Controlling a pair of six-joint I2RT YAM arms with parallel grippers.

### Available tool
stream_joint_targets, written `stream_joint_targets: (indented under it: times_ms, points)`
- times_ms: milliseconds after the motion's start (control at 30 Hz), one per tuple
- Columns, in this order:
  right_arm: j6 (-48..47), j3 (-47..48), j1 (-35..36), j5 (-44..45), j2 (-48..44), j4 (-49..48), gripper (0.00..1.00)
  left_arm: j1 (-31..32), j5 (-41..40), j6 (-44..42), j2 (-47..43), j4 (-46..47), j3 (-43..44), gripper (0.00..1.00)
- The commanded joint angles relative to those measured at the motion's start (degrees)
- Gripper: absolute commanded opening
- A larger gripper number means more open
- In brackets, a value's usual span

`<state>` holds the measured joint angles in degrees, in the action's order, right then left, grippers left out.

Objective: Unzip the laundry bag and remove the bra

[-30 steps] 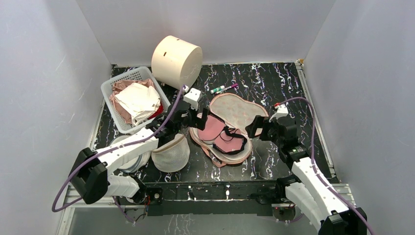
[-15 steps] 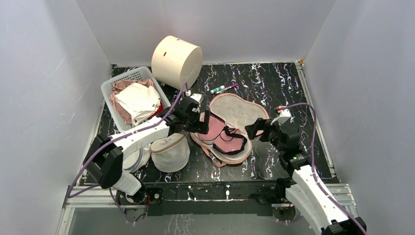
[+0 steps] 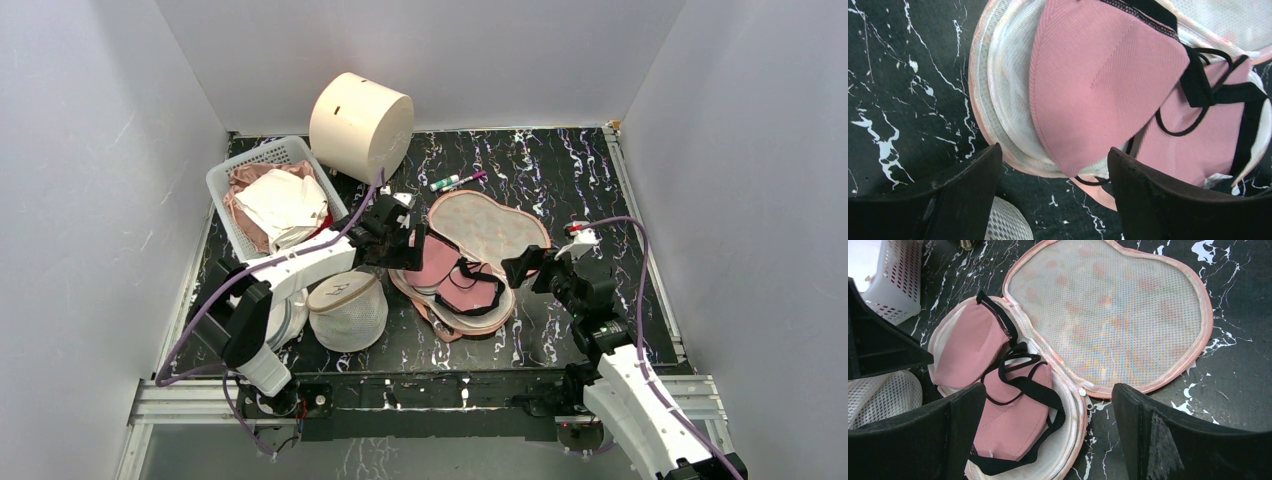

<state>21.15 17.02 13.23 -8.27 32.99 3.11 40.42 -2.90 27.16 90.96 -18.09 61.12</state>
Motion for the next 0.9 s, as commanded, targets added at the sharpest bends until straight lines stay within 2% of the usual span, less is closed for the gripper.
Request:
stream_joint_targets:
  times_ms: [0,133,300,433,467,867]
  points:
    - [0.11,0.59,-0.08,0.77,-1.23,-2.59,0.98,-1.4,2.83,-0.62,2.3,0.52,2.83,0.7]
    - [0.19,0.35,-0.12,0.57,-2.46,-2.54,0.98,-2.21,3.49,-1.39,5.36,0.97,4.38,0.57]
    - [0.13,0.23,-0.06,0.37,-2.61,-2.68,0.98,-2.67,4.26,-2.24,8.12,1.98,5.15,0.54]
    - [0.17,0.3,-0.07,0.19,-2.4,-2.67,0.98,-2.72,5.62,-2.48,9.82,2.8,5.23,0.46]
    - [0.17,0.3,-0.1,0.03,-2.24,-2.76,0.98,-2.74,7.28,-2.11,10.69,3.73,5.04,0.41]
    - [0.16,0.36,-0.12,-0.25,-1.01,-3.03,0.98,-2.77,8.42,-3.3,7.5,2.09,6.58,0.08]
